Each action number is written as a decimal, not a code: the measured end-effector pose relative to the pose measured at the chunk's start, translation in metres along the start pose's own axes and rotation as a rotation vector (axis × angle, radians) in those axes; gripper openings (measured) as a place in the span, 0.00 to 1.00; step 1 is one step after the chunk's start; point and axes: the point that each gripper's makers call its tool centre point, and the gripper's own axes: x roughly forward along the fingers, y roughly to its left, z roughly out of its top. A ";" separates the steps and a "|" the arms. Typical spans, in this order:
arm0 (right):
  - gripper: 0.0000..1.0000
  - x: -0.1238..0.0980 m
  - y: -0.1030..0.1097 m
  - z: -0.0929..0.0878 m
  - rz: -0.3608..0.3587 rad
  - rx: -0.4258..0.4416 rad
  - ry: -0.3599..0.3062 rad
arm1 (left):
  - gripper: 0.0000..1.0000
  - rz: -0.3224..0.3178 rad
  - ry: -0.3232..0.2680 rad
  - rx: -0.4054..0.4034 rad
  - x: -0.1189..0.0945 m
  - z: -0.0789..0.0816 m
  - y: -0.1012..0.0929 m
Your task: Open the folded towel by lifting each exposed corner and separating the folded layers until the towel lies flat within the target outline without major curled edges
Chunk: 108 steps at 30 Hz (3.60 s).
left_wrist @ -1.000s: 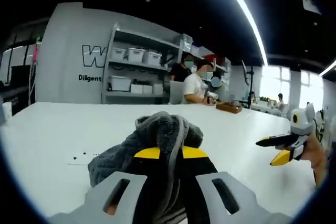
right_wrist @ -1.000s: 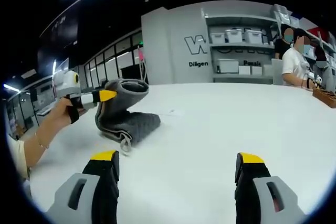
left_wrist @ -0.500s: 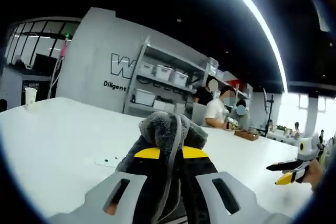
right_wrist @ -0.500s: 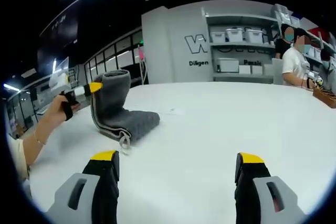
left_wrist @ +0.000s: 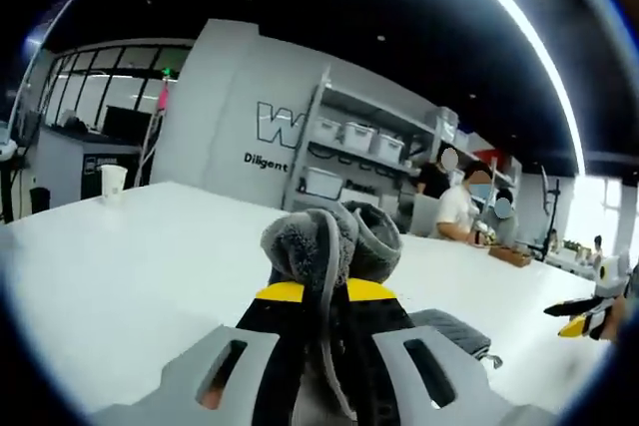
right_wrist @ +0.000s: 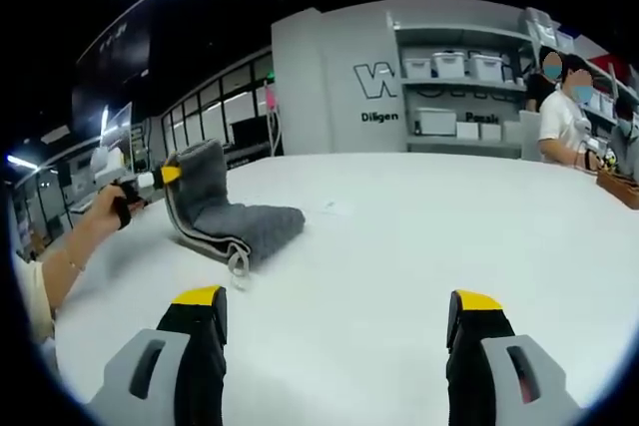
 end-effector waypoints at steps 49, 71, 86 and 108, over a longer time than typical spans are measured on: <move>0.92 0.008 0.006 -0.017 -0.001 -0.060 0.087 | 0.83 0.147 0.110 0.093 -0.055 -0.025 0.094; 0.94 0.010 0.018 -0.018 0.030 -0.118 0.118 | 1.00 -0.113 0.252 0.111 -0.089 -0.028 0.065; 0.92 0.016 0.031 -0.023 0.014 -0.207 0.172 | 1.00 -0.210 0.343 0.088 -0.093 -0.049 0.054; 0.95 0.033 0.062 -0.039 0.072 -0.237 0.238 | 0.99 -0.239 0.301 -0.006 -0.117 -0.012 0.074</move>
